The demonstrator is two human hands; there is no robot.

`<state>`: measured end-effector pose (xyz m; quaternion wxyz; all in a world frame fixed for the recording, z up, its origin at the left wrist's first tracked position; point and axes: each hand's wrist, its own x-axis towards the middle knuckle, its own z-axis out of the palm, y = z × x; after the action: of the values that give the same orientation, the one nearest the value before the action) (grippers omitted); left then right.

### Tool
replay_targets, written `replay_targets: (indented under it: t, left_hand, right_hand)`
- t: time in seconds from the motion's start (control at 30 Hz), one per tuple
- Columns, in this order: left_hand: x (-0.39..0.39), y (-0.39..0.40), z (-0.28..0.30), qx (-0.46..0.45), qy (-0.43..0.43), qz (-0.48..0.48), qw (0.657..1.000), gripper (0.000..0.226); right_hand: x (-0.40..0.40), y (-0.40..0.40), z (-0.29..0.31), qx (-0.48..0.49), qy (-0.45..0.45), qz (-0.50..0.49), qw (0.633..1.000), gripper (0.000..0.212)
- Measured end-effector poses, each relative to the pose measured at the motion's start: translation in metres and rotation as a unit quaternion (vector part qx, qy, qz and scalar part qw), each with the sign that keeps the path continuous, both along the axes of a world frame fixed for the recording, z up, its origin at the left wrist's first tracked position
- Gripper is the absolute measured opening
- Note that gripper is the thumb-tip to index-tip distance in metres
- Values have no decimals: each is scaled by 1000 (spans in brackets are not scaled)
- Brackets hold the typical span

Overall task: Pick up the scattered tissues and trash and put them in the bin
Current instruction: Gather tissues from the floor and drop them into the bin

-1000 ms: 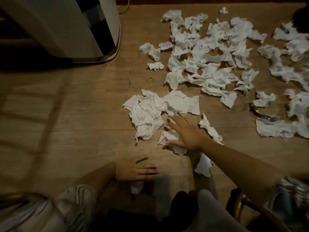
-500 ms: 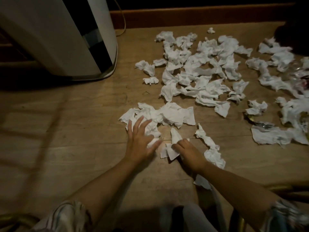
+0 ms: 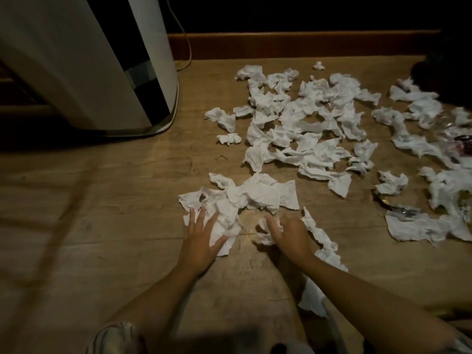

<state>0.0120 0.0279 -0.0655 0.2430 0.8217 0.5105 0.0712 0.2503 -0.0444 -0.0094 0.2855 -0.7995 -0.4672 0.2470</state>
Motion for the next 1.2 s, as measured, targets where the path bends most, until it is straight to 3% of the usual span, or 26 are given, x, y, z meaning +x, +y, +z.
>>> replay_targets:
  t: [0.07,0.13,0.23,0.33,0.5,0.6,0.67,0.77,0.9,1.0,1.1,1.2]
  left_hand:
    - [-11,-9,1,26,-36,12,999,79]
    - [-20,-16,1,38,-75,35,996,81]
    - [-28,-21,6,15,-123,86,989,85]
    - [-34,-21,12,-3,-128,124,984,81]
    - [-52,-16,14,16,-116,174,978,48]
    - [-57,-13,19,47,-133,202,969,31]
    - [-55,-10,25,37,-184,241,952,32]
    - [-42,-1,32,51,-263,281,922,39]
    - [-7,21,36,12,-319,354,879,43]
    - [17,32,39,2,-309,365,878,11]
    - [37,34,45,-36,-323,348,879,32]
    - [62,37,54,-73,-350,329,874,40]
  right_hand:
    - [-2,23,4,51,1,-8,999,20]
    - [-8,43,8,83,-14,-12,996,13]
    - [-21,67,9,103,-5,9,995,30]
    - [-40,83,4,80,-25,105,991,48]
    - [-72,86,-16,-51,-125,238,962,72]
    - [-76,70,-28,-65,-173,288,940,79]
    - [-75,55,-30,-42,-179,304,935,73]
    - [-72,36,-31,8,-174,309,935,46]
    - [-61,22,-24,5,-122,308,944,37]
    - [-49,16,-14,24,-76,269,960,38]
    - [-40,16,2,74,-22,150,986,40]
    - [-23,22,14,153,-17,44,987,34]
